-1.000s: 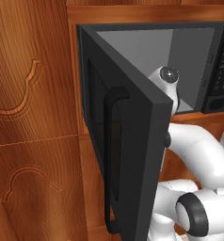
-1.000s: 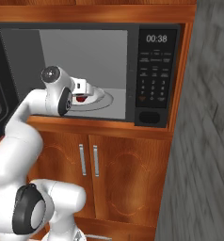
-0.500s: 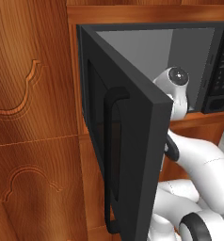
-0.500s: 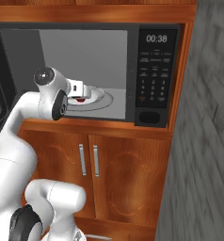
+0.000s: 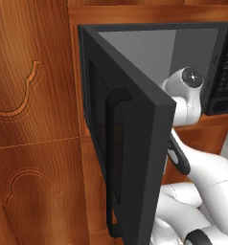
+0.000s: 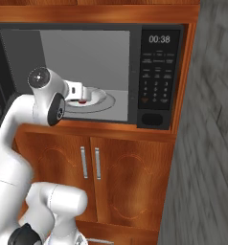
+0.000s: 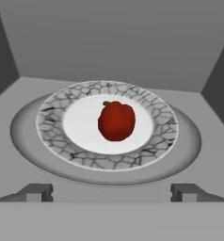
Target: Pick the bell pepper from the counter and place it in the microwave. Then turn on the microwave.
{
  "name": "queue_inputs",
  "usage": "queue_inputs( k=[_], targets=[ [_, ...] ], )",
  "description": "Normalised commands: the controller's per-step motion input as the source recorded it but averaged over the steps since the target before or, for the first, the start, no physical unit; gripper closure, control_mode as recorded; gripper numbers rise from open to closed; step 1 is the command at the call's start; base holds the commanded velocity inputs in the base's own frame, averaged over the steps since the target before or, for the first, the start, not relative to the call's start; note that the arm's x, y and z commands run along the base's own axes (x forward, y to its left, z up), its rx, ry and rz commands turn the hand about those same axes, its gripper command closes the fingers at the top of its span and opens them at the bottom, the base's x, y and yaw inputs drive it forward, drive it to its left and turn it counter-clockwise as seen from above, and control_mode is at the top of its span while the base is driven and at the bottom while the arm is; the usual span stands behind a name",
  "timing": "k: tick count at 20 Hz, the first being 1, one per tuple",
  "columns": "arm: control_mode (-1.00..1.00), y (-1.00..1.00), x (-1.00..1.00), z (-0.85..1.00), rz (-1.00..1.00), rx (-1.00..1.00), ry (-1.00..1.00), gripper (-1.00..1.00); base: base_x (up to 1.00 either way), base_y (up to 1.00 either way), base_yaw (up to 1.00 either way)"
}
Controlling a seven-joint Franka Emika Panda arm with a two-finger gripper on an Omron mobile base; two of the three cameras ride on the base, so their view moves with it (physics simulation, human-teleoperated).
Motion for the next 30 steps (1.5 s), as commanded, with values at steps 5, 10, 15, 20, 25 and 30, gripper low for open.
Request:
queue_inputs(
  k=[5,10,15,20,25,30],
  targets=[
    [-1.00,-0.13,-0.47,0.12,0.00,0.00,0.00,-1.00,0.00,0.00,0.00],
    [-1.00,-0.12,-0.52,0.03,0.00,0.00,-0.02,-1.00,0.00,0.00,0.00],
    [-1.00,-0.03,-0.54,0.01,0.00,0.00,-0.04,-1.00,0.00,0.00,0.00],
    [-1.00,0.00,-0.58,0.00,0.00,0.00,-0.10,-1.00,0.00,0.00,0.00],
    [-1.00,-0.03,-0.60,0.00,0.00,0.00,-0.08,-1.00,0.00,0.00,0.00],
    [-1.00,-0.04,-0.54,0.02,0.00,0.00,-0.05,-1.00,0.00,0.00,0.00]
  ],
)
